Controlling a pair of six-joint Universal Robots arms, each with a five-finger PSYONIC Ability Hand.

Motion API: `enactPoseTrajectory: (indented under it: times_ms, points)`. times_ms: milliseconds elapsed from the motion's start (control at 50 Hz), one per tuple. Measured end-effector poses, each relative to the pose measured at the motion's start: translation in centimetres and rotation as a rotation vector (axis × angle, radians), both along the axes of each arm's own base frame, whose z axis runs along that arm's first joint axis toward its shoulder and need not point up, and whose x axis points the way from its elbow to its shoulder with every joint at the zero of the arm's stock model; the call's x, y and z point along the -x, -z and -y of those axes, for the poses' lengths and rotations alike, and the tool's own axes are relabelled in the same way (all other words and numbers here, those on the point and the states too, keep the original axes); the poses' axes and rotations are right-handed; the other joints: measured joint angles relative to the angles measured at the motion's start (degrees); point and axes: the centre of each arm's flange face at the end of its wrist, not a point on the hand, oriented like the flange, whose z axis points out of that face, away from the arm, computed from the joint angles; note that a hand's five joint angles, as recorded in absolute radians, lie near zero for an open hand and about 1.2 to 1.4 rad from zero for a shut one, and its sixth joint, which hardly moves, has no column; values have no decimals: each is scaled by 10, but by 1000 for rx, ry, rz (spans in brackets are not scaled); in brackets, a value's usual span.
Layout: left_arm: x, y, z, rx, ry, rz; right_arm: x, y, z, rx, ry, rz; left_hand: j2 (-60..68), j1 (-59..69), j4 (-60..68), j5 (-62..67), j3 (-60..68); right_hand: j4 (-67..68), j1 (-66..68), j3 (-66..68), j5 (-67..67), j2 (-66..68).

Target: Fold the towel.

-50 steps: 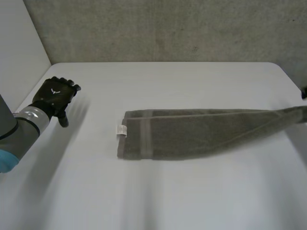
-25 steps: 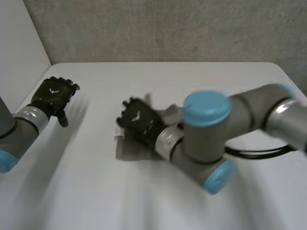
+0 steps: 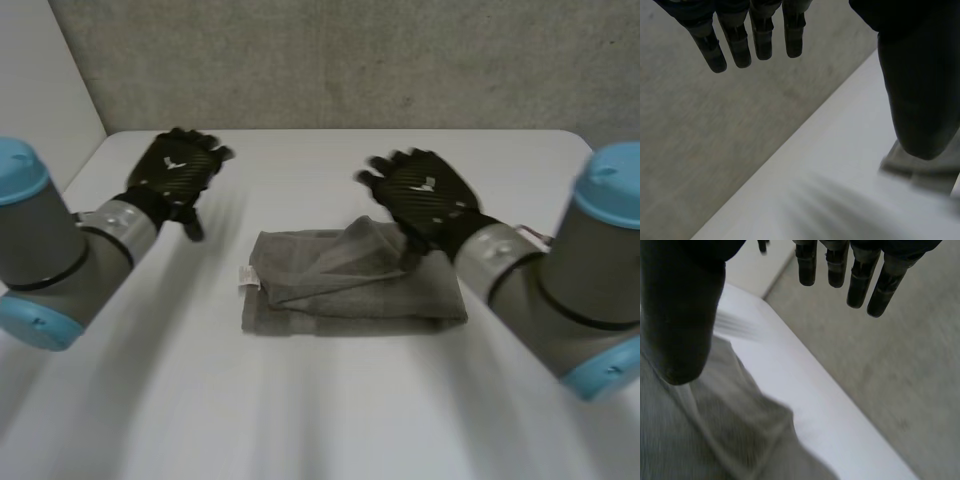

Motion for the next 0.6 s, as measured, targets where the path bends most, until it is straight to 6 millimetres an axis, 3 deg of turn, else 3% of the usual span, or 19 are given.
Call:
enactPoseTrajectory:
  times_ms: [120, 240, 420, 600]
  points:
    - [34, -2, -19, -36, 98, -76, 36, 29, 10, -107, 90, -38, 0, 0, 0, 0, 0, 0, 0, 0, 0, 0]
    - [68, 14, -46, -131, 224, -132, 58, 60, 8, -206, 106, -85, 0, 0, 0, 0, 0, 0, 0, 0, 0, 0]
    - [99, 47, -67, -230, 346, -133, 61, 86, 1, -285, 76, -105, 0, 0, 0, 1, 0, 0, 2, 0, 1, 0]
    - [109, 75, -53, -234, 289, -113, 57, 94, 4, -262, 71, -106, 0, 0, 0, 1, 0, 0, 91, 0, 97, 94]
